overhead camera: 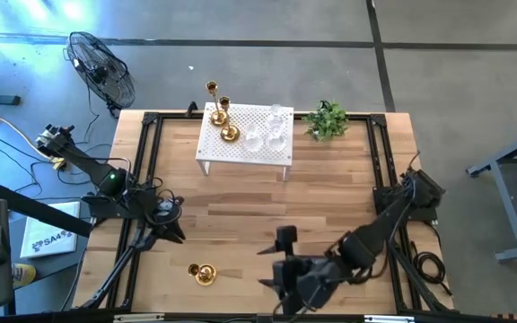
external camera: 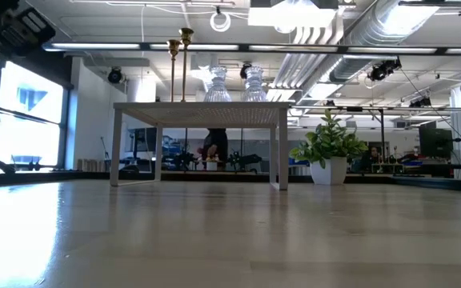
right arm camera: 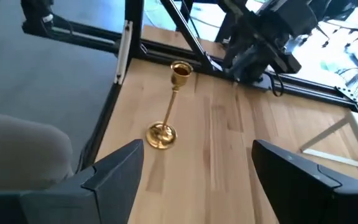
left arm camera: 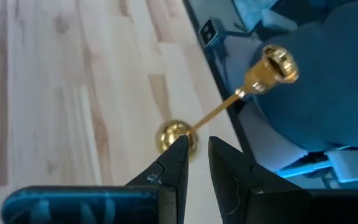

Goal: Pick & Place candle stick holders
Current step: Put the gold candle holder on the shelf aligned with the other gold candle holder

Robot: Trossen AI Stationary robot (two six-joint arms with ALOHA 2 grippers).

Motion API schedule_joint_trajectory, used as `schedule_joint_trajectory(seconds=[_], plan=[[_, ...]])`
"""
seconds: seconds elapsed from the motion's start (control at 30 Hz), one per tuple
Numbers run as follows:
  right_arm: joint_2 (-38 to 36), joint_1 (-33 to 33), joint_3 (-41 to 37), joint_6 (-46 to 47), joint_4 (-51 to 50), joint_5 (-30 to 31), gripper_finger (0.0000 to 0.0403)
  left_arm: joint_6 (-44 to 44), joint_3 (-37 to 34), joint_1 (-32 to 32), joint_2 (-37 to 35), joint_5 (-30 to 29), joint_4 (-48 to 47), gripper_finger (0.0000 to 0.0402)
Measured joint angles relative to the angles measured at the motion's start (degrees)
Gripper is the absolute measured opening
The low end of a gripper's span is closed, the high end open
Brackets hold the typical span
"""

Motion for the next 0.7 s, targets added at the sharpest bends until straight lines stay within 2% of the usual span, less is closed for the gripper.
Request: schedule_joint_trajectory(seconds=[0.23,0.4,0.5,0.7], plan=[[-0.1,1.6,-6.3,0.8,3.2,3.1,0.0291,-2.9,0.0,-1.1,2.6,6.9,-0.1,0.0060],[-0.1,1.5,-10.6,-0.3,10.1,2.7,0.0291,-4.9,0.0,-5.5,4.9,7.8,-0.7,0.0060],[-0.1,1.4,-12.5,-4.1,15.2,2.5,0.0291,-6.0,0.0,-8.8,6.0,4.4,-0.6,0.0060],[-0.1,1.3,-13.2,-9.8,18.5,3.2,0.0291,-6.5,0.0,-15.0,8.4,-7.0,0.1,0.0060]])
